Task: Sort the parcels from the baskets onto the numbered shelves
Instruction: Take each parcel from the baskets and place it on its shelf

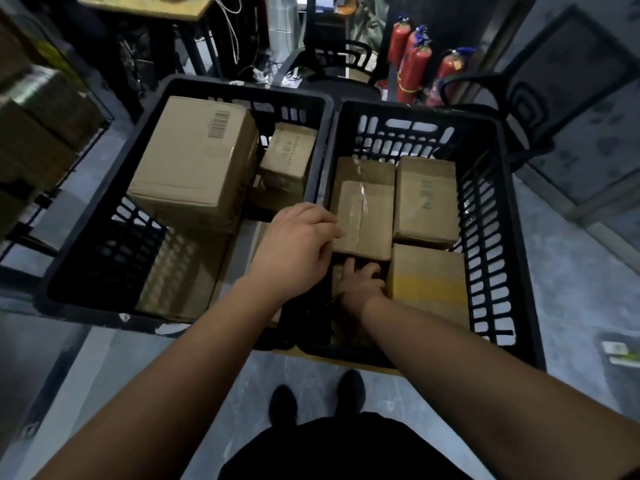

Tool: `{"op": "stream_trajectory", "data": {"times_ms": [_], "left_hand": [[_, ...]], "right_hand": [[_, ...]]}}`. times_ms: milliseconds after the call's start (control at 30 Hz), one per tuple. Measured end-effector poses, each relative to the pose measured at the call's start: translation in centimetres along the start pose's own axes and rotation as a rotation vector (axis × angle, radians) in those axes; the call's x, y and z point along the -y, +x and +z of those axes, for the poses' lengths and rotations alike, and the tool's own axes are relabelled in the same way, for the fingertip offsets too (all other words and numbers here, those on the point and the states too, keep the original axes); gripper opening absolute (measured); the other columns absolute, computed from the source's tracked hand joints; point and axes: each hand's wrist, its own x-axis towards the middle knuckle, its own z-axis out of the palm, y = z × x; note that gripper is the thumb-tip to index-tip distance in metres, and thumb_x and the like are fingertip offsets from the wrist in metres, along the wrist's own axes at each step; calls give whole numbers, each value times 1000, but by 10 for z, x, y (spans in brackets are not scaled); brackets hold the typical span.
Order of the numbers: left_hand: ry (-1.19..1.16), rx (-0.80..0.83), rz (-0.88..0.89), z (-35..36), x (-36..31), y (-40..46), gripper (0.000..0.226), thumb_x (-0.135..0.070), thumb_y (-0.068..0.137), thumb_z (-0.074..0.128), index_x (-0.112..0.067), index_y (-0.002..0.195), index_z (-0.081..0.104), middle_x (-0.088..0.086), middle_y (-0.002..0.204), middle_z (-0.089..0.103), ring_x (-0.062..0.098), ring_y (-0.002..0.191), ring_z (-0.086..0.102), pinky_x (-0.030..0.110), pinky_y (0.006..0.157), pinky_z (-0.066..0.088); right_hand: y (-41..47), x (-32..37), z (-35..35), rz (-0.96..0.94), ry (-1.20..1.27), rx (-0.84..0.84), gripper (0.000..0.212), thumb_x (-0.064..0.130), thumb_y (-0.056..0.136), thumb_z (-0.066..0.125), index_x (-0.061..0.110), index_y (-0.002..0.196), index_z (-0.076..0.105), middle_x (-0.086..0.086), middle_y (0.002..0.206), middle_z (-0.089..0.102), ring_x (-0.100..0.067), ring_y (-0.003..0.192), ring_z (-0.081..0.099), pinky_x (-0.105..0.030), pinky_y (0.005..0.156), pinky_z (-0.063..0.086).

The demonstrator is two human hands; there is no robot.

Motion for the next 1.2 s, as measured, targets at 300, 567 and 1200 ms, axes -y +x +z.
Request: {"op": "stream_trajectory", "data": {"times_ms": [300,567,1200], "left_hand": [[-92,-17,2,-18,14,3,26,-21,93,71,-23,117,78,-6,123,69,19,123,57,45,109,48],[-268,22,-35,-24,-3,25,30,-28,97,70,-26,127,73,-10,127,65,11,126,50,26,104,41],[-1009,169,-496,21,-82,60,20,-27,94,76,-29,114,73,-6,112,72,15,107,67,30,85,50]], "right_hand": [[-94,-28,-92,36,356,-39,78,76,78,62,27,137,59,-10,139,55,-33,117,62,-45,99,54],[-134,-83,-121,-42,1106,-250,65,47,76,83,24,135,67,14,102,65,-12,98,63,-36,88,54],[-152,-162,-123,-239,2141,-62,45,38,102,56,7,132,64,-21,123,74,-38,107,73,-51,95,54]]}}
